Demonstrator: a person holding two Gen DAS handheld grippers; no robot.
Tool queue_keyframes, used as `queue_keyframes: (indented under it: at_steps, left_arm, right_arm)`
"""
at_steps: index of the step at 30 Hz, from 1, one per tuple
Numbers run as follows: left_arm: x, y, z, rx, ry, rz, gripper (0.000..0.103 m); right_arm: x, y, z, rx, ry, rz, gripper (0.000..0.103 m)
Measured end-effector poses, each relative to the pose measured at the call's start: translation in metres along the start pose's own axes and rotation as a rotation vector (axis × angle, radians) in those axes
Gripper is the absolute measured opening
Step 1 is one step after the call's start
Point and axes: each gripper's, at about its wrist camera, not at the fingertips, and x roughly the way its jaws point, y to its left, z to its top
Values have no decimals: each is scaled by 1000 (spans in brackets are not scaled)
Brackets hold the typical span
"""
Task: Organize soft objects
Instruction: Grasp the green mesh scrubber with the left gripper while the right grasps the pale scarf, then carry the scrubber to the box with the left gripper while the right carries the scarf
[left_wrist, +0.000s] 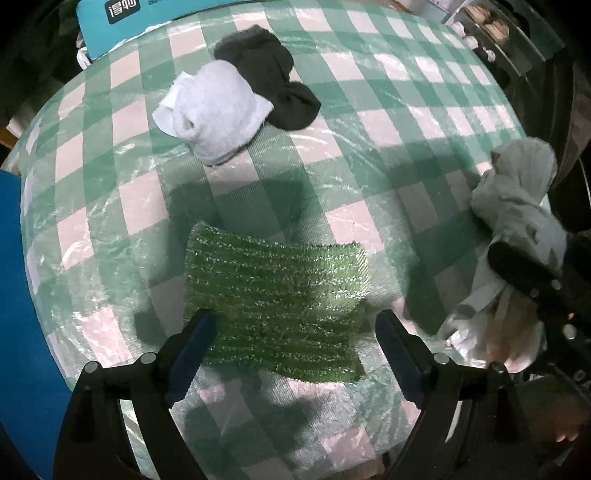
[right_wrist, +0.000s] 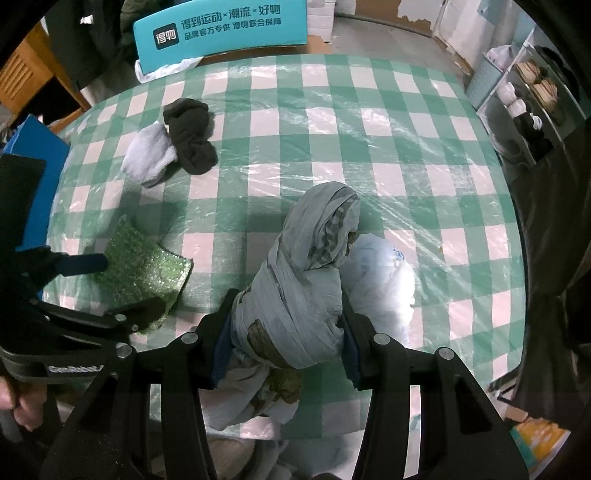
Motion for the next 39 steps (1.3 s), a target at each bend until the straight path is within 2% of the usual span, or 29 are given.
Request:
queue_keyframes:
  at_steps: [5,8,10,11,14,15,16,17,19,33,39]
  left_arm:
    - [3,-4,-3,18,-16,18,90]
    - [3,-8,-8,36,-28,46,80]
    - [2,-9,-10,51,-39,69,70]
    - [2,-9,-11,52,-42,71,69]
    - [-3,-7,-13,54,-53,79,51]
    - [-4,-6,-14,55,-55,75,43]
    - [-3,-7,-14,54,-56,71,30]
    - [-5,-5,-15,51,-54,64,25]
    - [-9,0,-18,46,-55,52,21]
    - [-65,34,-20,42,-147,75,19]
    - [-97,36,-40,42,-199,98,19]
  right_arm:
    - [-2,-1,1,4,-5,9,48]
    - [-3,-1,1,6,-8,14,48]
    - [-4,-1,1,7,-10,16,48]
    - [-4,-1,1,7,-11,16,48]
    - [-6,-1,1,9,-16,18,48]
    - [-7,-1,1,9,-17,18,48]
    - [-7,-1,2,9,-19,18,48]
    - [-8,-1,2,9,-20,19,48]
    - [-9,-1,2,8,-22,19,48]
    - [-27,16,7,-28,-64,35,48]
    - [-45,31,12,-68,-107,35,48]
